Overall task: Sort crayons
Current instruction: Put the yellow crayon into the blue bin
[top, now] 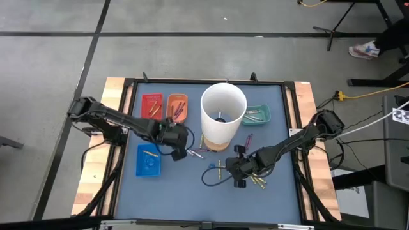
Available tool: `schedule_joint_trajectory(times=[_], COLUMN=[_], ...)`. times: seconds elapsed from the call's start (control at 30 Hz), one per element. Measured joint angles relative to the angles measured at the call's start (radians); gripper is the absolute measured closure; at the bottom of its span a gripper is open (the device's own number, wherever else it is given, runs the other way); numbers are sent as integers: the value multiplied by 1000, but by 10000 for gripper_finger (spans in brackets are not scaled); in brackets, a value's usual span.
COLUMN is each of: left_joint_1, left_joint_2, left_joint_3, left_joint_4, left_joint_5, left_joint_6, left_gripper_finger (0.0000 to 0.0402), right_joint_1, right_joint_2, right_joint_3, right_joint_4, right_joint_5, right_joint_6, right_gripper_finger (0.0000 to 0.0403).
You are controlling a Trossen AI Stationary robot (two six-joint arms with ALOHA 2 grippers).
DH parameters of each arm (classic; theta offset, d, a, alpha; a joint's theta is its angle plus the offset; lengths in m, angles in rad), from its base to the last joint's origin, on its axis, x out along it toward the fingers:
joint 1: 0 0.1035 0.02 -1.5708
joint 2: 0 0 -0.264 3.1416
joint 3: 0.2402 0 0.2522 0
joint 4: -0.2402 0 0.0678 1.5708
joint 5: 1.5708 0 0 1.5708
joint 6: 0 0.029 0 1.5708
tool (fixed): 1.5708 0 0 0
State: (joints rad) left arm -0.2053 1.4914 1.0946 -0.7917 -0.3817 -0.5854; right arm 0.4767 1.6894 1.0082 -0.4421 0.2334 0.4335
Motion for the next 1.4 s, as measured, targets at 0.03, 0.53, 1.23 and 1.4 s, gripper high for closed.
schedule_joint_trajectory(times=[0.03,0.53,1.23,1.4], left_joint_1=[-16,-222,-263,-263], left_joint_2=[0,0,0,0], left_joint_3=[0,0,0,0], left_joint_4=[7,302,463,531], left_joint_5=[0,6,5,-2], left_joint_6=[-21,52,181,256], left_gripper_finger=[324,324,324,324], right_joint_1=[0,1,1,1], right_joint_2=[0,-2,-3,-3], right_joint_3=[8,92,93,93], right_joint_4=[0,203,686,676], right_joint_5=[0,123,184,280], right_joint_6=[-5,-145,-439,-444], right_gripper_finger=[383,382,382,382])
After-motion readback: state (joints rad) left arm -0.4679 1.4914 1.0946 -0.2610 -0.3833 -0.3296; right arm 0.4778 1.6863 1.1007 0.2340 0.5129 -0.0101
